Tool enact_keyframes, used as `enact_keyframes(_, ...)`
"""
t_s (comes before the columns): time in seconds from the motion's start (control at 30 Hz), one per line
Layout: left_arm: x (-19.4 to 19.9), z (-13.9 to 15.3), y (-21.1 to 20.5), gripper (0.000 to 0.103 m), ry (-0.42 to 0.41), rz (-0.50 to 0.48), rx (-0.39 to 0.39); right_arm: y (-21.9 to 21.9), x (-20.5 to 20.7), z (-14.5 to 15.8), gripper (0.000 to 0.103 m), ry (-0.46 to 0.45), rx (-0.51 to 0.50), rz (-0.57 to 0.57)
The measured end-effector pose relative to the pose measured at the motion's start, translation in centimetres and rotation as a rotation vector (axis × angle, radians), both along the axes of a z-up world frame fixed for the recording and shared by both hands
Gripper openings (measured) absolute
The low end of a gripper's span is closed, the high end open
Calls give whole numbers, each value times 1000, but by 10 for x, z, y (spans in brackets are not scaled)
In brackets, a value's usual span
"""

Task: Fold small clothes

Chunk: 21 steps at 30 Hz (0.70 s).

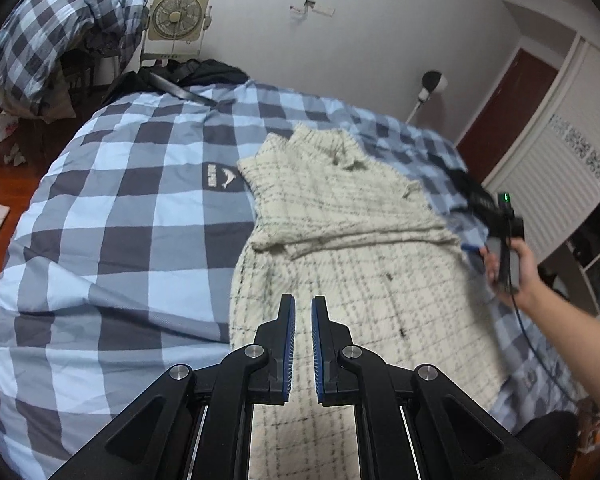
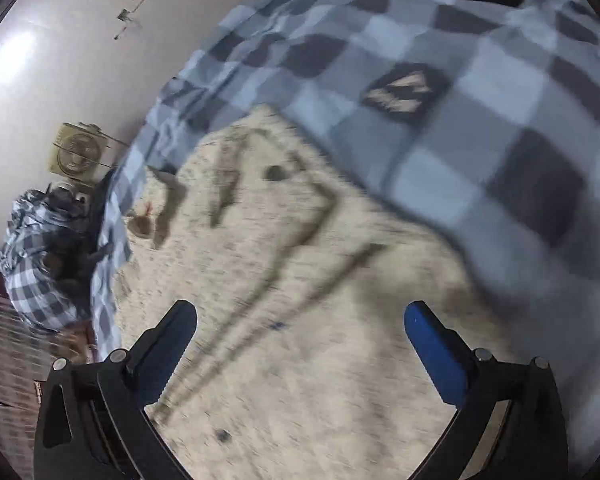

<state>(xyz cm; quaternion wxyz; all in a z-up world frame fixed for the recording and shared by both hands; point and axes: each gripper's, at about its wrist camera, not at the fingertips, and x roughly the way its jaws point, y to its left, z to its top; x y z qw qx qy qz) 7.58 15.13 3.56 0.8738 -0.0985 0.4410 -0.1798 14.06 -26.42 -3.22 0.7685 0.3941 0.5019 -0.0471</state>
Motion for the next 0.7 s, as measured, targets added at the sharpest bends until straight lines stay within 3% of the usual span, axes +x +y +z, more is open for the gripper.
enact_keyframes(0.07, 3, -5, -1, 6, 14, -4, 9, 20, 18, -8, 102, 12, -21, 23)
enact_keyframes(0.2, 5, -9, -13, 6, 10, -58, 14, 70, 35, -13, 102, 54, -208, 145)
enact_keyframes(0.27, 5, -11, -23, 6, 2, -84, 47, 93, 24, -10, 102, 43, -286, 202)
enact_keyframes(0.33, 4, -13, -34, 6, 4, -115, 60, 118, 2, -2, 102, 26, -302, 300)
enact_keyframes(0.43, -2, -12, -46, 6, -6, -145, 68, 142, -60, 26, 102, -34, -231, 433)
enact_keyframes(0.53, -11, -8, -54, 6, -32, -154, 78, 138, -131, 61, 102, -121, -207, 499)
enact_keyframes(0.63, -17, -8, -59, 6, -48, -147, 103, 114, -197, 94, 102, -205, -255, 495)
enact_keyframes(0.7, -21, -15, -63, 6, -22, -156, 126, 97, -235, 111, 102, -234, -342, 466)
